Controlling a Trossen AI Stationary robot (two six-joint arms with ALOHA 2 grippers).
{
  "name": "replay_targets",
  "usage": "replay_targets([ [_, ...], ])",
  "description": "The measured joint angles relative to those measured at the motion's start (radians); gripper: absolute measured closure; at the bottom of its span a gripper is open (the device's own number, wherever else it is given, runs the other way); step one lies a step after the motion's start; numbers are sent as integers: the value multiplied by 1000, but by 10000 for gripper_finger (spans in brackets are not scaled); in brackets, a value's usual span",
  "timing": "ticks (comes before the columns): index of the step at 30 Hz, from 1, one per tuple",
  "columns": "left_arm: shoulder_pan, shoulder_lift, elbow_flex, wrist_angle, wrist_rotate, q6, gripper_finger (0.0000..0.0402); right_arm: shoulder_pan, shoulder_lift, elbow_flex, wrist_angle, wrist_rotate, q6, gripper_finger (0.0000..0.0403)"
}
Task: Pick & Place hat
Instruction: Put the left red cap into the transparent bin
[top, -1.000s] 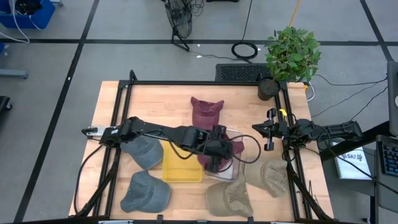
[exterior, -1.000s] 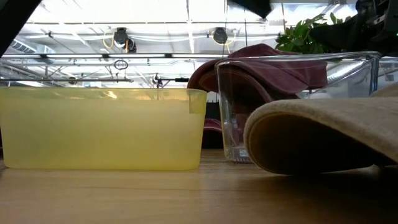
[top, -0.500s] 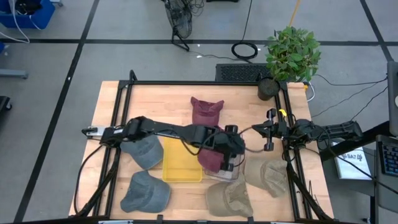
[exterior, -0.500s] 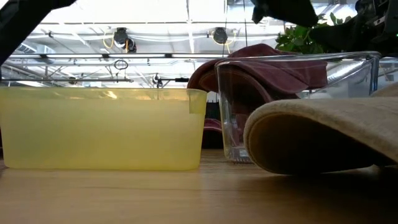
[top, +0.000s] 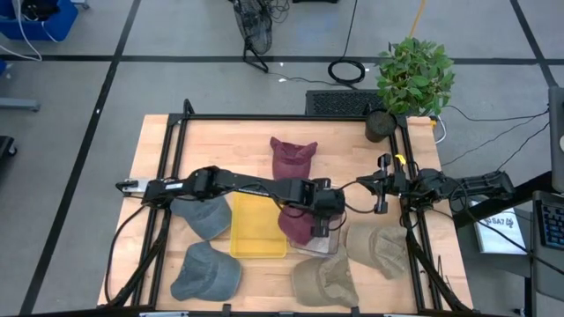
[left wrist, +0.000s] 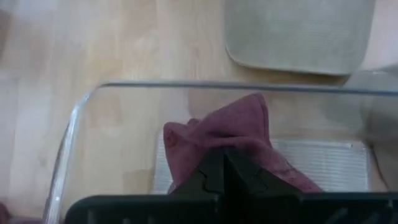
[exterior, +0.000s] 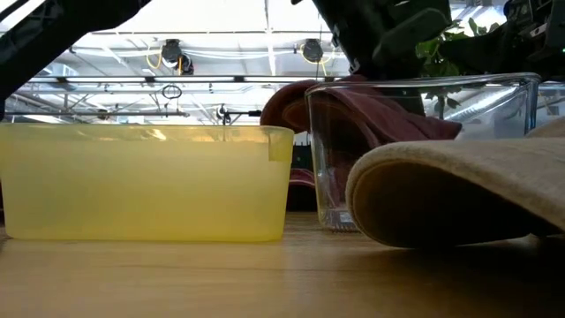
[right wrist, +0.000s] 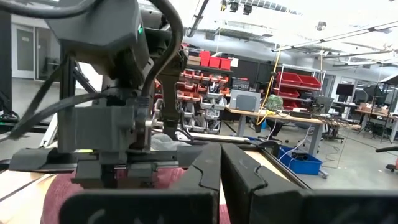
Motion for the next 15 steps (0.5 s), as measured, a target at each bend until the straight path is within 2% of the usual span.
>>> replay_targets([
  [15, 26, 64, 3, -22, 101, -28, 398, 0, 1, 0, -1, 1, -1, 403],
])
